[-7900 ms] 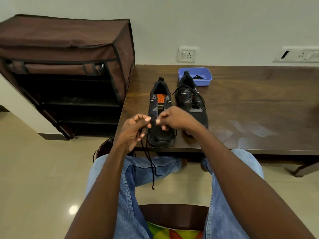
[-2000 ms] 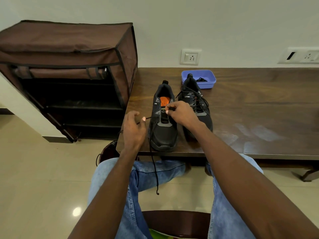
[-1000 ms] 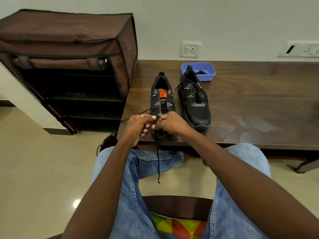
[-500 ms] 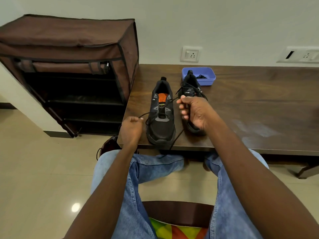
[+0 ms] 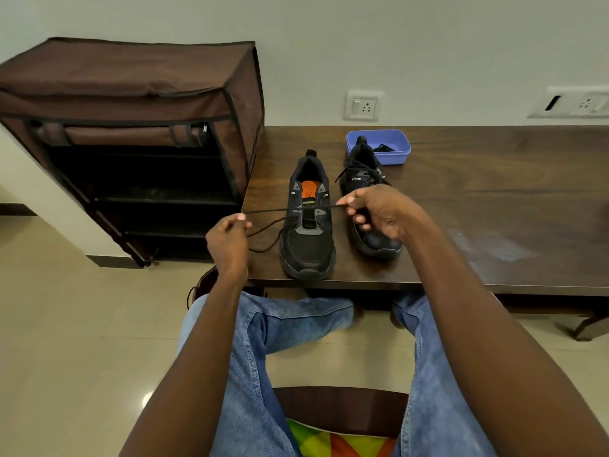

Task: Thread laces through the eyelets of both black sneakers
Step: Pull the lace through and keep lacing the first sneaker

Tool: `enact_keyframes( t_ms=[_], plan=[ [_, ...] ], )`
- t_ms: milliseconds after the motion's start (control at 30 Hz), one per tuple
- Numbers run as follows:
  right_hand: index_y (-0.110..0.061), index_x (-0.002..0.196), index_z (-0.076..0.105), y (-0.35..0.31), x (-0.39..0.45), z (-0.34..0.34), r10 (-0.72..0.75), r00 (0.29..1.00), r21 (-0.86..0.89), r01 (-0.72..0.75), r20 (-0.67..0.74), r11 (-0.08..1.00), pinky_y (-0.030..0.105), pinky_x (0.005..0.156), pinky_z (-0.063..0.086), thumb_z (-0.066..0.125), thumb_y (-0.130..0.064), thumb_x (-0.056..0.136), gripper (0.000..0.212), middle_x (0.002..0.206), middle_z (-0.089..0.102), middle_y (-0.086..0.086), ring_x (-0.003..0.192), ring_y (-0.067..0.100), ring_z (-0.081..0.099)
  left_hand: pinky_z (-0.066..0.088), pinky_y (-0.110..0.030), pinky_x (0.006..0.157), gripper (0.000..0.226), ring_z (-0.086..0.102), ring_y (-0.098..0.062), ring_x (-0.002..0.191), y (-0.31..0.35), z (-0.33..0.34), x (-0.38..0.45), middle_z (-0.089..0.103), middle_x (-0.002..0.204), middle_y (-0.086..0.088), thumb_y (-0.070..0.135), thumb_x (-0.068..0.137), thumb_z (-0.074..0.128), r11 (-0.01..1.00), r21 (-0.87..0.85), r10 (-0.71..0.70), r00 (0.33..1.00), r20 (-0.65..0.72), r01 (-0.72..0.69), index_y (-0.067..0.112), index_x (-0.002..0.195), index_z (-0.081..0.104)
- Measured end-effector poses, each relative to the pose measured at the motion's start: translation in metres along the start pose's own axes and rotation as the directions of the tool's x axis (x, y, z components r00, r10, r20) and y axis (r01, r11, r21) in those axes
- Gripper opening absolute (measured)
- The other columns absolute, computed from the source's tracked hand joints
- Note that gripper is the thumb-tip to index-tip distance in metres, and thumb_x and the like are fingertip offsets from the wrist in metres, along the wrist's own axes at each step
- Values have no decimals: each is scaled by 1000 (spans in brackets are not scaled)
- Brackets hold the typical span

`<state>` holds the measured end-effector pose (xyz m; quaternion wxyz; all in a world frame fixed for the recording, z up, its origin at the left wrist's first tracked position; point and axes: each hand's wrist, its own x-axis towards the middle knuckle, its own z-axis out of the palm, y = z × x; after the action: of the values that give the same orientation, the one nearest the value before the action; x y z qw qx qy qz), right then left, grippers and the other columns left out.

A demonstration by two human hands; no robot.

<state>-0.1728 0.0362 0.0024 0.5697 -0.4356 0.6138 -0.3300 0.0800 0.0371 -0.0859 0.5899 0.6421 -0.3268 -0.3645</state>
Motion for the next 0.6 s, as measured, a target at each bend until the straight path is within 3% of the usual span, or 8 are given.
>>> enact_keyframes(
  t_ms=[67, 133, 167, 233, 300, 367, 467, 600],
  plan=[
    [-5, 103, 65, 0, 0, -4, -4, 999, -42, 3, -36, 999, 19, 46, 37, 39, 1, 101, 27, 75, 58, 3, 53, 7, 46, 51, -15, 81, 18, 66, -17, 103, 0, -4, 1, 71, 102, -3, 13, 96, 60, 992, 127, 29, 990, -135, -12, 13, 109, 73],
    [-5, 104, 62, 0, -3, 0, -16, 999, -94, 11, -51, 996, 19, 46, 37, 45, 0, 101, 18, 77, 63, 4, 53, 7, 48, 40, -10, 91, 34, 54, -16, 123, 2, -2, -3, 60, 128, -2, 14, 95, 63, 954, 257, 175, 982, -71, -151, 14, 129, 63],
    [-5, 102, 61, 1, -4, 5, -29, 999, -117, 24, -41, 993, 18, 45, 36, 50, -3, 101, 12, 77, 65, 5, 51, 7, 48, 36, -13, 97, 42, 47, -11, 128, 5, 1, -7, 54, 135, 2, 16, 94, 66, 926, 275, 256, 965, 46, -259, 18, 135, 58],
    [-8, 95, 60, 3, -7, 16, -58, 998, -146, 60, 21, 987, 18, 41, 33, 61, -11, 98, 4, 73, 66, 4, 47, 7, 46, 37, -17, 102, 49, 46, -4, 126, 11, 12, -15, 53, 135, 8, 21, 91, 71, 855, 244, 359, 861, 359, -458, 23, 137, 55],
    [-11, 87, 60, 6, -4, 26, -80, 995, -153, 89, 65, 984, 17, 39, 31, 68, -18, 94, 13, 67, 65, 2, 44, 6, 45, 47, -28, 103, 47, 57, -5, 119, 18, 23, -21, 64, 125, 7, 22, 90, 72, 843, 188, 302, 733, 609, -504, 22, 135, 58],
    [-14, 82, 60, 7, -1, 31, -95, 993, -142, 103, 63, 985, 18, 40, 30, 71, -22, 92, 17, 61, 62, 0, 42, 6, 44, 54, -41, 97, 31, 66, -10, 106, 22, 29, -26, 72, 106, 3, 17, 91, 70, 861, 157, 253, 676, 692, -483, 20, 121, 67],
    [-13, 83, 63, 7, 2, 30, -100, 994, -126, 105, 39, 987, 19, 43, 32, 66, -15, 95, 12, 64, 59, 1, 45, 6, 45, 57, -46, 88, 11, 69, -15, 93, 18, 29, -26, 73, 95, 1, 15, 94, 65, 873, 176, 264, 744, 613, -454, 19, 101, 73],
    [-1, 97, 67, 5, 4, 27, -77, 997, -79, 79, 31, 994, 17, 47, 43, 44, 7, 98, 24, 74, 64, 7, 56, 10, 55, 58, -46, 84, 9, 66, -18, 88, 12, 25, -24, 69, 92, 1, 15, 98, 60, 887, 263, 248, 872, 423, -379, 17, 100, 68]
  ],
)
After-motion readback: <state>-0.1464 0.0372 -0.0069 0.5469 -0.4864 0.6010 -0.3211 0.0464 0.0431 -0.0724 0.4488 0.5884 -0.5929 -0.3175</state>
